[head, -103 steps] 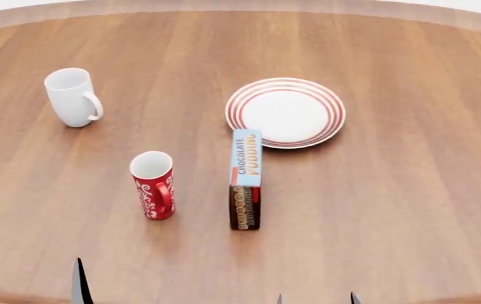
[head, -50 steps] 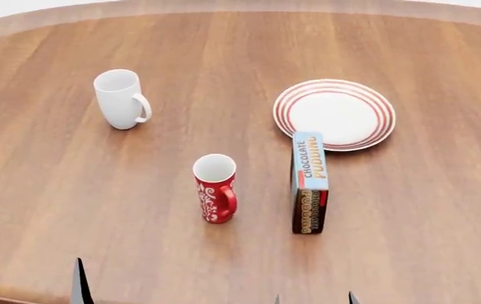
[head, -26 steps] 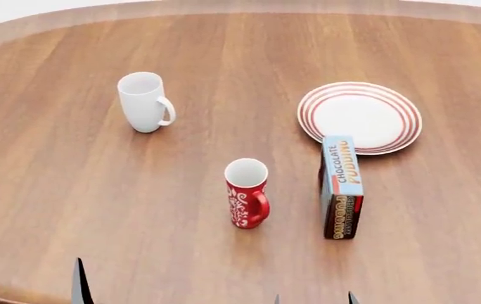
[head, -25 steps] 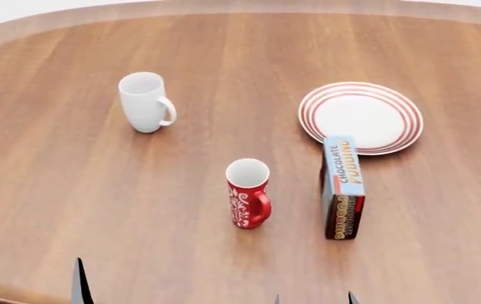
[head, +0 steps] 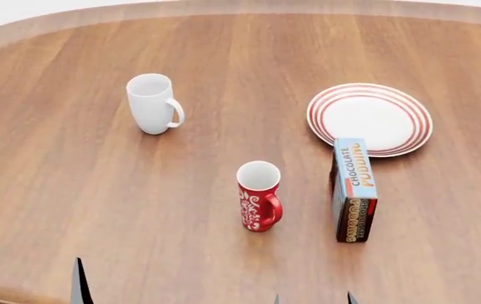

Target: Pick up the red mug and put it on the plate

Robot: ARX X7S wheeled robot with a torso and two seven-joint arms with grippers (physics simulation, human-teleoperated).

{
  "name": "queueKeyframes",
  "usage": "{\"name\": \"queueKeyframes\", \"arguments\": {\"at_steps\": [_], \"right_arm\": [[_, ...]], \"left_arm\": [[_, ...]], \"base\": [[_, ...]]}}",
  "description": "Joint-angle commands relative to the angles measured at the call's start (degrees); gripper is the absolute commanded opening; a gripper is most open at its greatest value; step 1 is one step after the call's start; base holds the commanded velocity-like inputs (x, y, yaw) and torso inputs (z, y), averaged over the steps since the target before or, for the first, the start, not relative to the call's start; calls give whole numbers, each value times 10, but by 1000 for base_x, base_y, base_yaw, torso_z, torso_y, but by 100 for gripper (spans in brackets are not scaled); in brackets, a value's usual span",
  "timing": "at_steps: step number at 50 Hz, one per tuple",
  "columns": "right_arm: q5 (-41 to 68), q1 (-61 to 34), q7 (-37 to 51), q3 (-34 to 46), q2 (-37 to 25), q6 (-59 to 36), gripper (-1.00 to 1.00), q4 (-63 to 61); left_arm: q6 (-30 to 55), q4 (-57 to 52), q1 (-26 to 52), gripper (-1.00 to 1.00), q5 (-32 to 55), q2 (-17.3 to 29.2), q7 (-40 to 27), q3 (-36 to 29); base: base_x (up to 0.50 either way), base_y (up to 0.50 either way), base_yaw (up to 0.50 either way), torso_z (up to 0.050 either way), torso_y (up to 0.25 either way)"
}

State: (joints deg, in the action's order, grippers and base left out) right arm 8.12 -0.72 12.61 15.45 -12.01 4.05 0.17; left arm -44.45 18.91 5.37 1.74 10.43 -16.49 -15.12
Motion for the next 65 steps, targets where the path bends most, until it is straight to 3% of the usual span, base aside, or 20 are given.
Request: {"name": "queueKeyframes", "arguments": {"at_steps": [1, 65], "right_arm": [[0, -2, 6, 2, -2, -5, 100, 1], [14, -6, 17, 20, -16, 5, 100, 4]], "left_arm": [[-3, 2, 1, 100, 0, 2, -4, -3], [-14, 7, 6, 100, 6, 12, -18, -21]], "base": [[0, 0, 0, 0, 0], [201, 0, 0, 0, 0]]}}
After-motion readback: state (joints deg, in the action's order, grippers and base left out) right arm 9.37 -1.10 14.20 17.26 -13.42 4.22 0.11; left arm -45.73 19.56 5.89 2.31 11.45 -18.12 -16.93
